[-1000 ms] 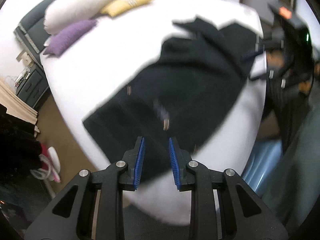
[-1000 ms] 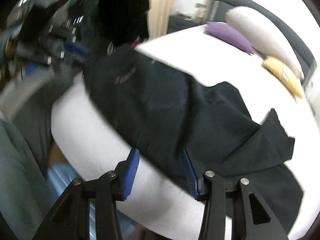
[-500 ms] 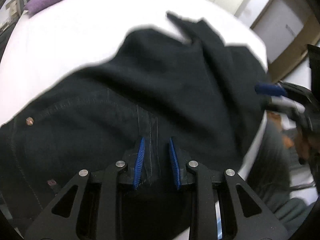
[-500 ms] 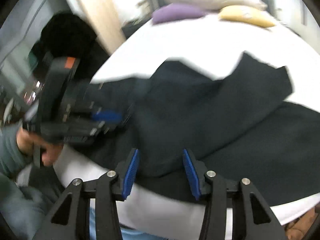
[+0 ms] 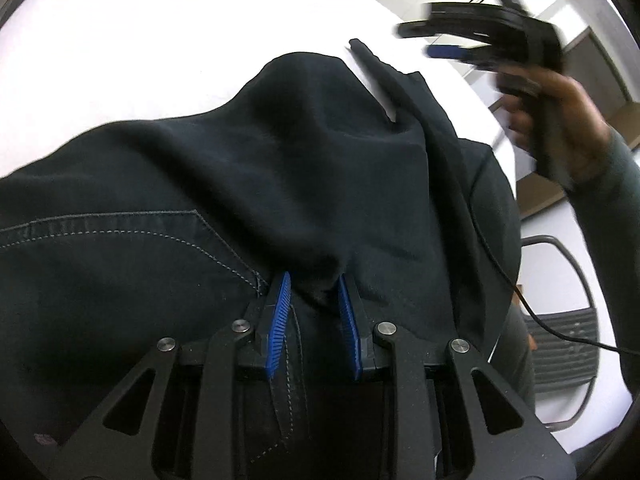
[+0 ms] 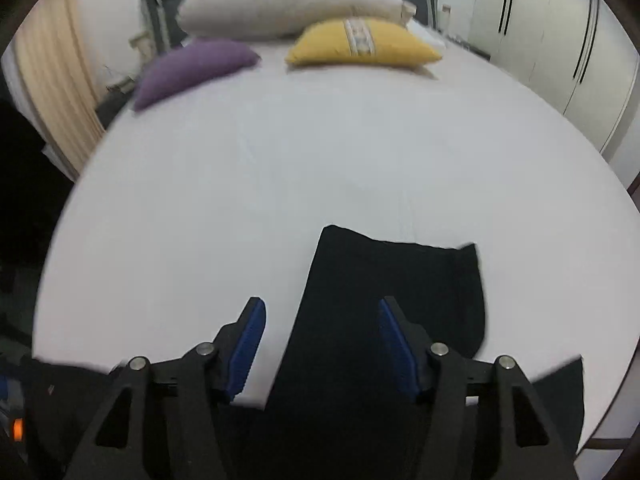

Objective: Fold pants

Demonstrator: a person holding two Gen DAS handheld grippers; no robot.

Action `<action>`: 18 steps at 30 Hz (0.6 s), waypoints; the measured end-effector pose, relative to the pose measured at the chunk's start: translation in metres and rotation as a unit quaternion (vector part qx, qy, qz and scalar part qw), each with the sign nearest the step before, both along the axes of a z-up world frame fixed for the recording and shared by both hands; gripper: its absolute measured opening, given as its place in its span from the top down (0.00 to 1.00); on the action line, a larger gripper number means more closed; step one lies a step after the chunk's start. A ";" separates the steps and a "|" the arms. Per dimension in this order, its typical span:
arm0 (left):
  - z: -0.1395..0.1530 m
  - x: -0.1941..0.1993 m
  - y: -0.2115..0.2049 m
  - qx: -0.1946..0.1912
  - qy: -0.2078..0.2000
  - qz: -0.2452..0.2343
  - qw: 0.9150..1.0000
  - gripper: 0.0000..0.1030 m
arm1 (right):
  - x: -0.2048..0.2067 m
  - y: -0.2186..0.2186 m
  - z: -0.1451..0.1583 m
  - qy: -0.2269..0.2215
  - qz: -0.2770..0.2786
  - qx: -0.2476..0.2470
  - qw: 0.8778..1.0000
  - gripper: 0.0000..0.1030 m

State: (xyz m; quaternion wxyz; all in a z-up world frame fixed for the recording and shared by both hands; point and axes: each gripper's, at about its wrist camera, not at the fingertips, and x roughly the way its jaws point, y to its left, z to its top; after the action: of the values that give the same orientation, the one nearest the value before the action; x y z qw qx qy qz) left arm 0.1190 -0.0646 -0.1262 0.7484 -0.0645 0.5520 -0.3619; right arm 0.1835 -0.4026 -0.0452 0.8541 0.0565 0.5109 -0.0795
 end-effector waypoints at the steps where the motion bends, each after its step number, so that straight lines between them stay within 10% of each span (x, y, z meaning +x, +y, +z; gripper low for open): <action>1: -0.001 0.000 0.003 -0.005 0.003 0.001 1.000 0.77 | 0.011 -0.001 -0.007 0.010 -0.007 -0.004 1.000 0.40; 13: -0.009 0.004 0.027 -0.025 -0.002 0.001 1.000 0.77 | 0.056 -0.005 -0.070 0.095 -0.057 -0.033 0.993 0.37; 18: -0.009 0.004 0.021 -0.022 -0.006 0.002 1.000 0.77 | 0.051 -0.011 -0.067 0.090 -0.050 -0.021 0.994 0.83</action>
State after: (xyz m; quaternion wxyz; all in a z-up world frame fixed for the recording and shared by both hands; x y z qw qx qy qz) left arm 0.1225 -0.0433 -0.1348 0.7511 -0.0796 0.5391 -0.3727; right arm 0.2348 -0.4135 -0.1120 0.8006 0.0567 0.5804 -0.1376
